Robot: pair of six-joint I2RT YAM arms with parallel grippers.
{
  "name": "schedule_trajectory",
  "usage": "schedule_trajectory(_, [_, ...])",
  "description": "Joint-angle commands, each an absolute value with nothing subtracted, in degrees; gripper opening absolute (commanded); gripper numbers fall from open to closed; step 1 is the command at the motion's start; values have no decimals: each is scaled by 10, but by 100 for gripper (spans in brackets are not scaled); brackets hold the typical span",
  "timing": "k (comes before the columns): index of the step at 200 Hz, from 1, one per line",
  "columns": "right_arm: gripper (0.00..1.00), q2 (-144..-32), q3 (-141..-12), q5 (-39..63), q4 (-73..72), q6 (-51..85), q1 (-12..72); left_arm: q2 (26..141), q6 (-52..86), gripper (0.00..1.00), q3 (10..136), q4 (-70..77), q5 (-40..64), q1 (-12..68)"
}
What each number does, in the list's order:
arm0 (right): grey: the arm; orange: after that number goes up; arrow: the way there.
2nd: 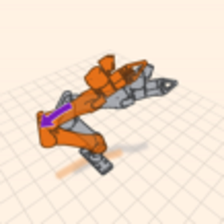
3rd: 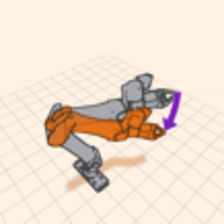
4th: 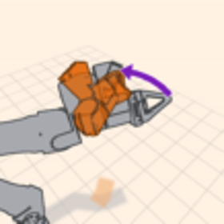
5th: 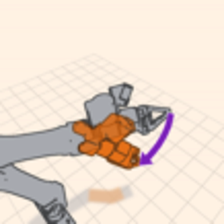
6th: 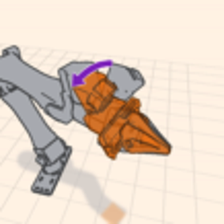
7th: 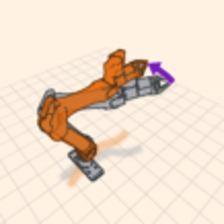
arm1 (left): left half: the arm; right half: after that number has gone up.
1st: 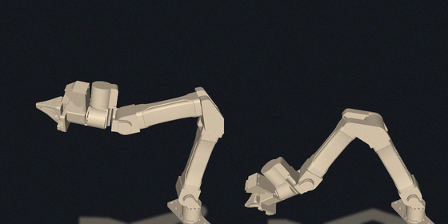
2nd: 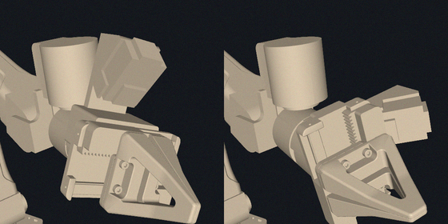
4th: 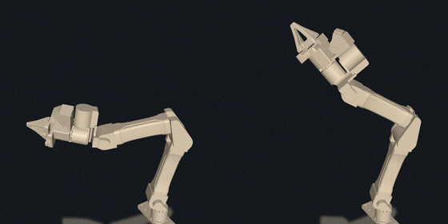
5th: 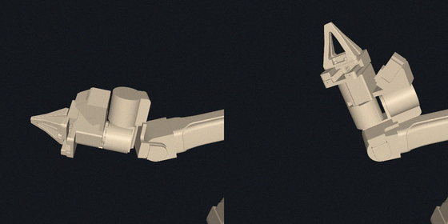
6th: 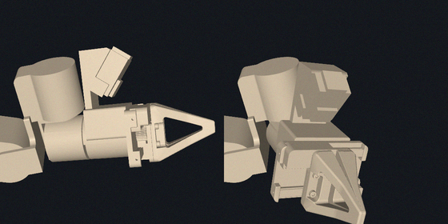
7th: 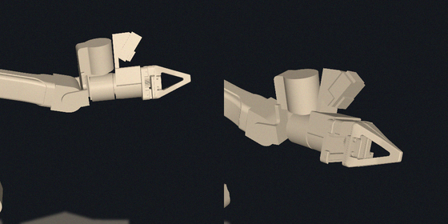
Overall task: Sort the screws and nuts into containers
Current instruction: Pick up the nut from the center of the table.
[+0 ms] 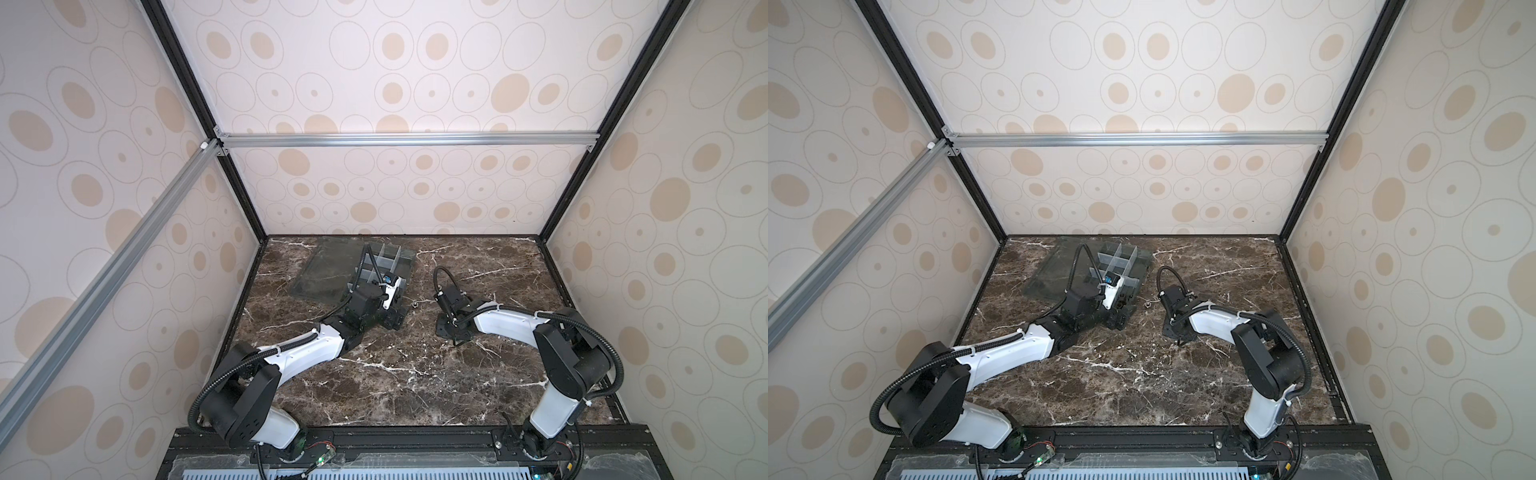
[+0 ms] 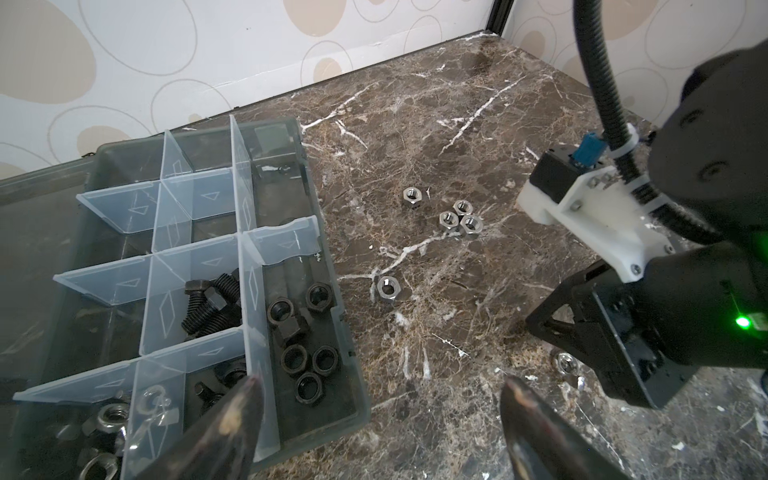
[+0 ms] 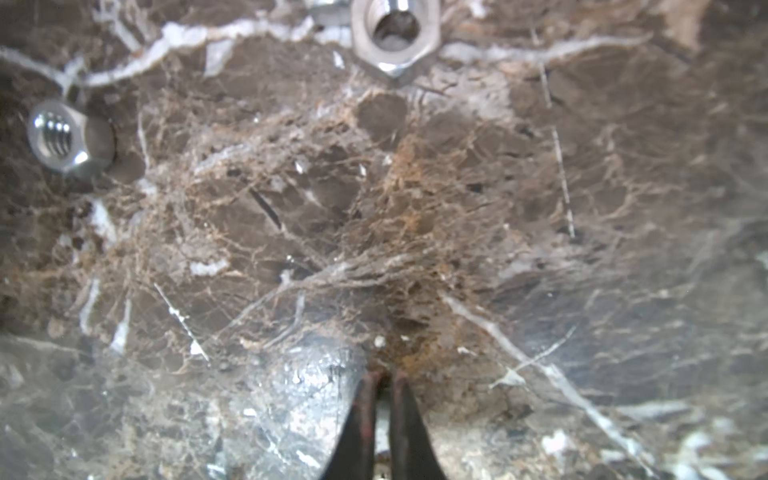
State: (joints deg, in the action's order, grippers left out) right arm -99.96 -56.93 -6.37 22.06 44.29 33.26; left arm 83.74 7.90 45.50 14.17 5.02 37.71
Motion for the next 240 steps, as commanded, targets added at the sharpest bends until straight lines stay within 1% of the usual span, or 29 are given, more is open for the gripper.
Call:
schedule_trajectory(1, [5, -1008, -568, -64, 231, 444, 330, 836, 69, 89, 481, 141, 44, 382])
schedule_trajectory(18, [1, -1005, -570, -64, 233, 440, 330, 835, 69, 89, 482, 141, 42, 382])
schedule_trajectory(59, [0, -983, -581, -66, 241, 408, 330, 830, 72, 89, 480, 144, 31, 383])
schedule_trajectory(78, [13, -955, -573, -81, 250, 407, 330, 827, 70, 89, 480, 144, 30, 382])
schedule_trajectory(91, [26, -941, -564, -85, 255, 406, 330, 828, 70, 89, 480, 145, 27, 383])
schedule_trajectory(103, [29, -938, -559, -85, 259, 408, 330, 830, 69, 89, 481, 145, 27, 382])
schedule_trajectory(134, [29, -954, -548, -66, 258, 414, 332, 840, 69, 89, 490, 143, 29, 383])
schedule_trajectory(169, [24, -959, -535, -61, 259, 427, 339, 838, 67, 89, 490, 141, 27, 383])
schedule_trajectory(179, [21, -961, -531, -61, 256, 428, 339, 838, 66, 89, 491, 140, 27, 382])
schedule_trajectory(214, [17, -984, -532, -47, 246, 425, 340, 839, 68, 89, 491, 142, 29, 383])
schedule_trajectory(240, [8, -992, -532, -49, 243, 424, 343, 832, 69, 89, 483, 145, 23, 383])
